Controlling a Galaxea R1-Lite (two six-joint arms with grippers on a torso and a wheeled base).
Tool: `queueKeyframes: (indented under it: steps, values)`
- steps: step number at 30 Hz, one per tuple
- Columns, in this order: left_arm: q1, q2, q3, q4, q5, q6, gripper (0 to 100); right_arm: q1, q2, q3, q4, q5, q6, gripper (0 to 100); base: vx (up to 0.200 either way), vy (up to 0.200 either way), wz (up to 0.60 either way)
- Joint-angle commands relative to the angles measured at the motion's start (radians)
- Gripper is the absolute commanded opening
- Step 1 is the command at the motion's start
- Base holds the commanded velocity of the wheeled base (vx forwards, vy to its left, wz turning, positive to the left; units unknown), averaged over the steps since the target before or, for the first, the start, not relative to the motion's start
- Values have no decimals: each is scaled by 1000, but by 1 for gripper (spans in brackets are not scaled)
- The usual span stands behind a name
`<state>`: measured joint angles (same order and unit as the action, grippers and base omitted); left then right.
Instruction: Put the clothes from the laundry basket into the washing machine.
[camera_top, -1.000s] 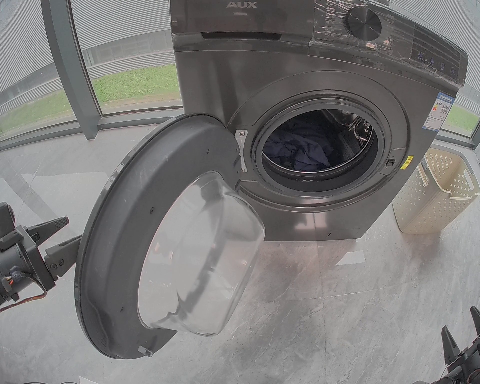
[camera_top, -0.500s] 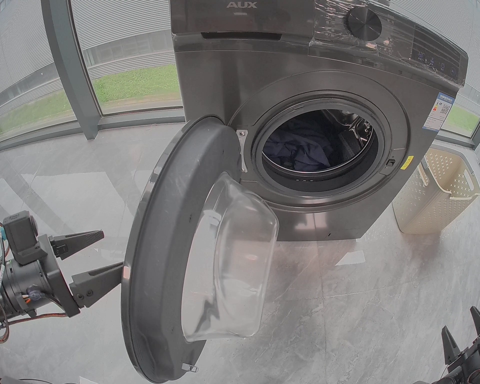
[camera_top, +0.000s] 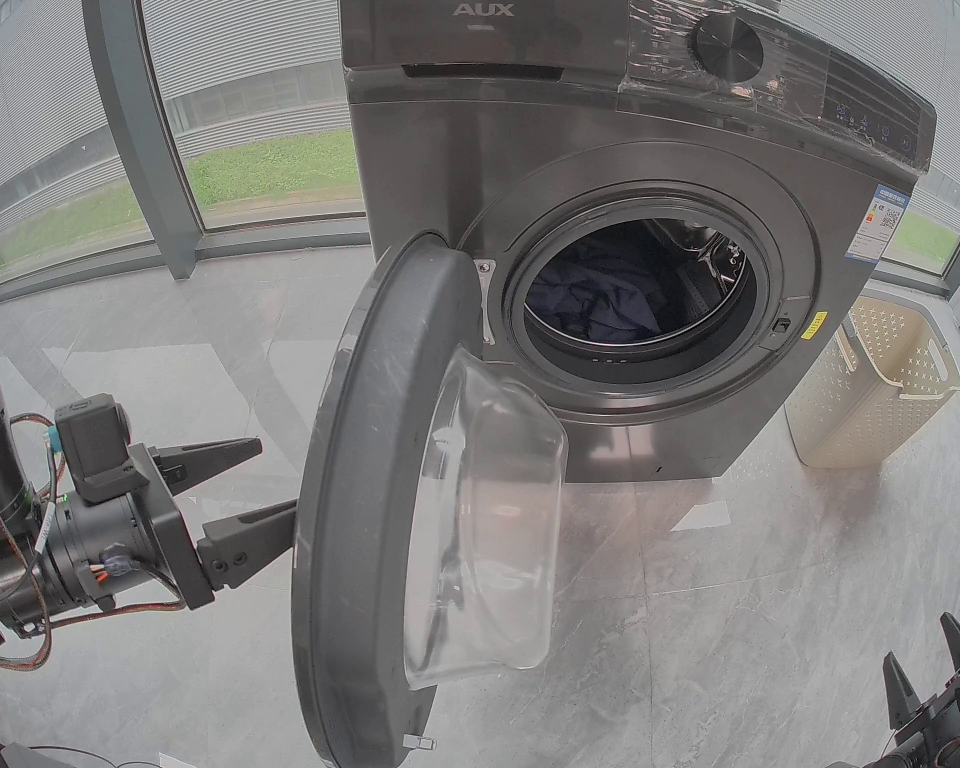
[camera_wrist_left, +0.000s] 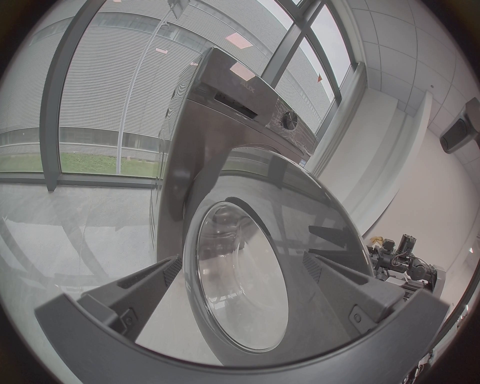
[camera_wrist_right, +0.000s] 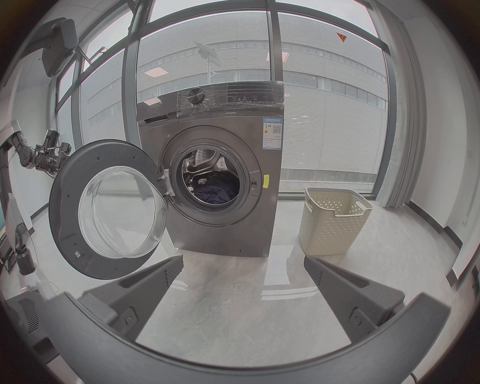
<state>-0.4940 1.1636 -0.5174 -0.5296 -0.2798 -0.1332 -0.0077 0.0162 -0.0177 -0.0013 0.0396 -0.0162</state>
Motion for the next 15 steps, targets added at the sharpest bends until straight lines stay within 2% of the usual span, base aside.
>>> queueKeyframes:
  steps: [1,6,7,9,15]
  values:
    - [-28,41,-24,3,1,0,100,0,-13,16,0,0,-1,100,0,0,0]
    - [-69,56,-44,8,22,-2,100,0,-13,16,0,0,-1,100,0,0,0]
    - [-95,74,-49,-3,53,0,100,0,-13,16,0,0,-1,100,0,0,0]
    - [-116,88,-61,-4,70,0,100,0,-13,16,0,0,-1,100,0,0,0]
    - [-152,123,-105,-4,83,-3,100,0,-13,16,0,0,-1,100,0,0,0]
